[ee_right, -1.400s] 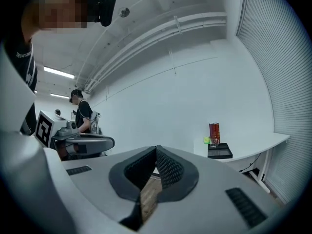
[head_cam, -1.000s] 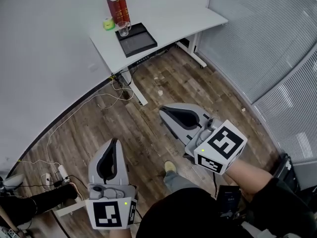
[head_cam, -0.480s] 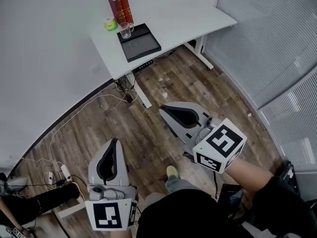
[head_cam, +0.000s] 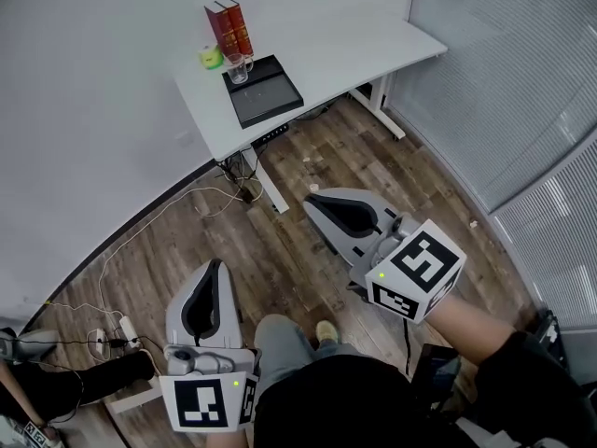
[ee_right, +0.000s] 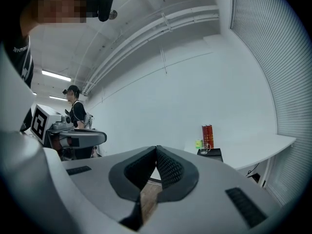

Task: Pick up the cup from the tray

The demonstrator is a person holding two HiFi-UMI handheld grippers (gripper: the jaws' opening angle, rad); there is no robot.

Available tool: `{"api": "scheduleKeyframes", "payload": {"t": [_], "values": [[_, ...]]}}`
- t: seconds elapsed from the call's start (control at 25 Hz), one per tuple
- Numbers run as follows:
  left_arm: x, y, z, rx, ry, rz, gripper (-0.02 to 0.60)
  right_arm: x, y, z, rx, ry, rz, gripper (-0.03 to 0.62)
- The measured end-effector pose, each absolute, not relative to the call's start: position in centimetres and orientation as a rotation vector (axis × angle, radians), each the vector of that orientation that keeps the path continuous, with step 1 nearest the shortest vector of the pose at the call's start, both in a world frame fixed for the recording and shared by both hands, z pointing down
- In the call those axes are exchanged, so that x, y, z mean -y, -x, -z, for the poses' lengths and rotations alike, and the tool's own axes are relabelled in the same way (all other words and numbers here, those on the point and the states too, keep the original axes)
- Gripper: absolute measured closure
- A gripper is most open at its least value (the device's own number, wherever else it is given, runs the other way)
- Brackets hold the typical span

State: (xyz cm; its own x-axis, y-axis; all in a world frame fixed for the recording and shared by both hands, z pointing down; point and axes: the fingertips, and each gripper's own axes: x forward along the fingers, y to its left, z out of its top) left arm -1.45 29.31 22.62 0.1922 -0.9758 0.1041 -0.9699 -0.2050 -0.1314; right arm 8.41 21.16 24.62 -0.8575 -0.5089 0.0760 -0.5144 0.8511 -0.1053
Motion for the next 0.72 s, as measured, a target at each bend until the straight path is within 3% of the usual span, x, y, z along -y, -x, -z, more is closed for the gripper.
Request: {"api": "scheduleKeyframes", "payload": {"t": [0.72], "values": [[-27.0, 0.5, -21.2, -1.888, 2.412, 0.221, 0.58, -18.9, -9.6, -23.7, 2.971, -0.885, -0.162, 0.58]]}}
